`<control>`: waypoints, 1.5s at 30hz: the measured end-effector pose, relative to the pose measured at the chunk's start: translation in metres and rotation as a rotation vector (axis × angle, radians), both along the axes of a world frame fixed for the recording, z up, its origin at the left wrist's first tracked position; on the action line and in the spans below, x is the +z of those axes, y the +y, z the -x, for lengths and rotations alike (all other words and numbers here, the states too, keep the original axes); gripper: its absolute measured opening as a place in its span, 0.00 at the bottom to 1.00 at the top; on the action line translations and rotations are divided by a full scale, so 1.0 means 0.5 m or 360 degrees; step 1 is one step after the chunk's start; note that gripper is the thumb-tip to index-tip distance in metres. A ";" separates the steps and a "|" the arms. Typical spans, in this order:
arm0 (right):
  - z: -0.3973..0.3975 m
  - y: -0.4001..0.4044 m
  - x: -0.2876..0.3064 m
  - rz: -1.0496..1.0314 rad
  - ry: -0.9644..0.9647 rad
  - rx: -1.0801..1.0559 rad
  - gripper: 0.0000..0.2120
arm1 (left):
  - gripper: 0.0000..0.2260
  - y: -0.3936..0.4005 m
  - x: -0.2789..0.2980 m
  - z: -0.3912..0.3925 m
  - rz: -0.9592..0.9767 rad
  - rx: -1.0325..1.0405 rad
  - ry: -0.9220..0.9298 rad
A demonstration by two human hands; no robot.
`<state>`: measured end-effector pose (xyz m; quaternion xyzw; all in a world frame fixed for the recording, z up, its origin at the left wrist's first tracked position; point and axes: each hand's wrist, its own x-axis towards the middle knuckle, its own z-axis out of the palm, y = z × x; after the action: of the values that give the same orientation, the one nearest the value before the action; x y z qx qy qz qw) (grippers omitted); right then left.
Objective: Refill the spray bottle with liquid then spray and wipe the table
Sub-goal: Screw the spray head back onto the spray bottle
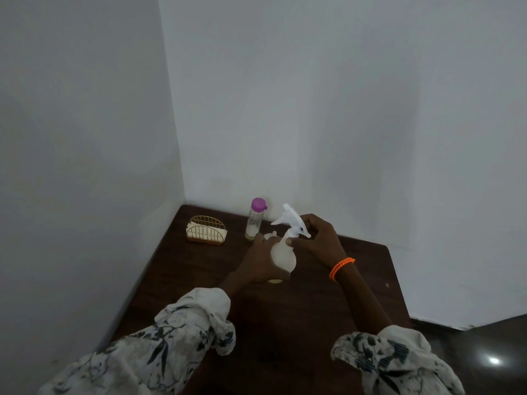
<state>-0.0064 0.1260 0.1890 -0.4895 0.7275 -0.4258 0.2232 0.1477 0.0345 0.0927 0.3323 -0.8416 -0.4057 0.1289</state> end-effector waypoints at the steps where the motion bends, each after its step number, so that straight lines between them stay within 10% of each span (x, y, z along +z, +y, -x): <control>1: 0.001 0.000 0.002 0.0007 -0.0022 0.0019 0.18 | 0.49 0.000 0.000 -0.001 -0.0003 0.0005 0.0003; 45: -0.041 -0.002 -0.050 0.0004 0.0106 -0.0297 0.11 | 0.50 -0.001 -0.012 -0.004 0.0035 0.0056 -0.0050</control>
<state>0.0138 0.1251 0.1641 -0.4338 0.7763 -0.4292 0.1578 0.1494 0.0341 0.0870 0.3519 -0.8419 -0.3889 0.1266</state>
